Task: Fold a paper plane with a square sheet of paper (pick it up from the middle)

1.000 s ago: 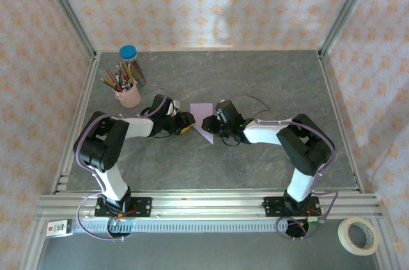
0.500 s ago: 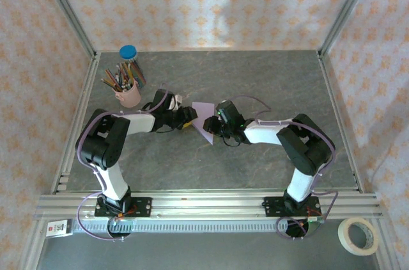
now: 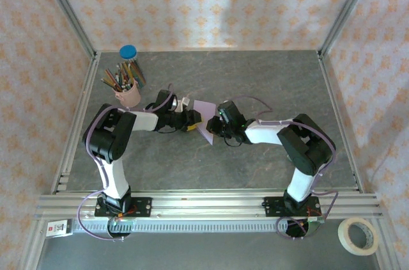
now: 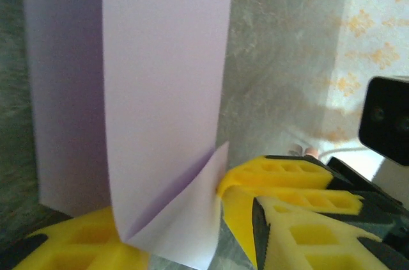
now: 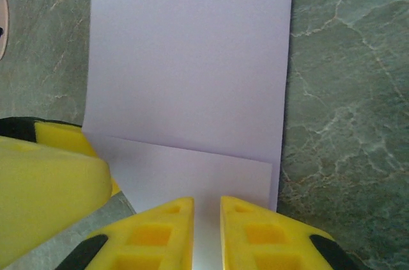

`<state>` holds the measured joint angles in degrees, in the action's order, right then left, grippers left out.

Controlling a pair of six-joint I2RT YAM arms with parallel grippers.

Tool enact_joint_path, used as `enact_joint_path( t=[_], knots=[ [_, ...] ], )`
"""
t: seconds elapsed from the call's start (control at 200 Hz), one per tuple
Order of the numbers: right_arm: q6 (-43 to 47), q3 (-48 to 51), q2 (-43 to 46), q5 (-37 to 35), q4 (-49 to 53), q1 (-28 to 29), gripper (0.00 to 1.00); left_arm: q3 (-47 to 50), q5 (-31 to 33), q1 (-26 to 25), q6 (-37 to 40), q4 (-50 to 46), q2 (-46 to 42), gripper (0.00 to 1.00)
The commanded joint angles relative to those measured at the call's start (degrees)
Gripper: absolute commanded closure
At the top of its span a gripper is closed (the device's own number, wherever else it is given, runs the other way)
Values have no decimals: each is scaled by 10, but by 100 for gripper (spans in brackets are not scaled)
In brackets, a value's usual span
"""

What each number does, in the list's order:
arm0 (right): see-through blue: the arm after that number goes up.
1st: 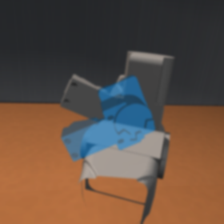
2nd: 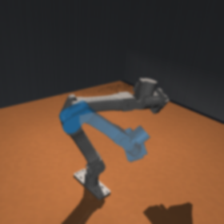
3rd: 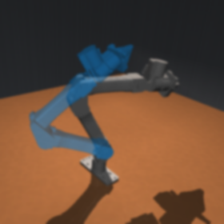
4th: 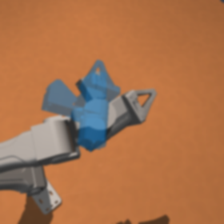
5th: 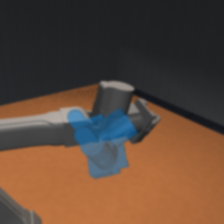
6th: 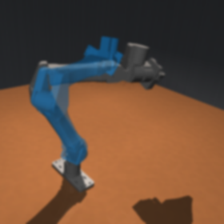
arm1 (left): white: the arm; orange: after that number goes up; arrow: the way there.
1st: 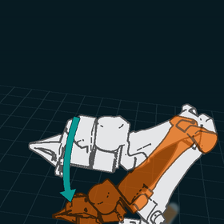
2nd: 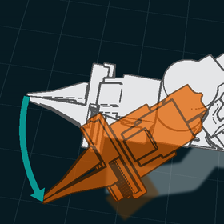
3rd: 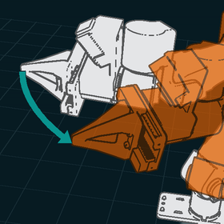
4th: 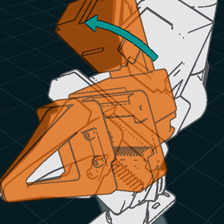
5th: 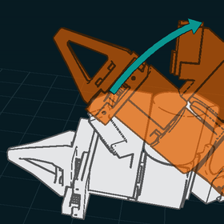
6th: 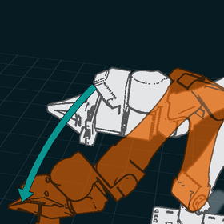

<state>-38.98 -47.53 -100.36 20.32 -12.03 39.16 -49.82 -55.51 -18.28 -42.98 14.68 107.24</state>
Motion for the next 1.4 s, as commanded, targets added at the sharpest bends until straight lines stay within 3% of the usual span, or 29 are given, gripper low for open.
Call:
enact_joint_path(
  t=[0.0,0.305,0.631,0.771,1.011,1.176,1.396],
  knots=[
    [-1,9,12,-17,-5,-3,83,-5,-32,5,23,35,3,58],
    [7,12,10,-11,-8,-4,85,-19,-28,22,42,16,13,71],
    [23,15,24,-14,-15,-4,84,-25,-4,25,67,-19,2,96],
    [74,10,52,-30,-9,-4,80,-20,42,26,60,-33,-26,98],
    [215,21,106,-78,-3,-2,57,-6,164,23,3,-65,-73,99],
    [291,26,109,-105,-25,12,49,-7,221,11,-37,-83,-88,99],
    [410,54,94,-129,-105,56,46,-28,247,-15,-72,-106,-77,99]
  ],
)
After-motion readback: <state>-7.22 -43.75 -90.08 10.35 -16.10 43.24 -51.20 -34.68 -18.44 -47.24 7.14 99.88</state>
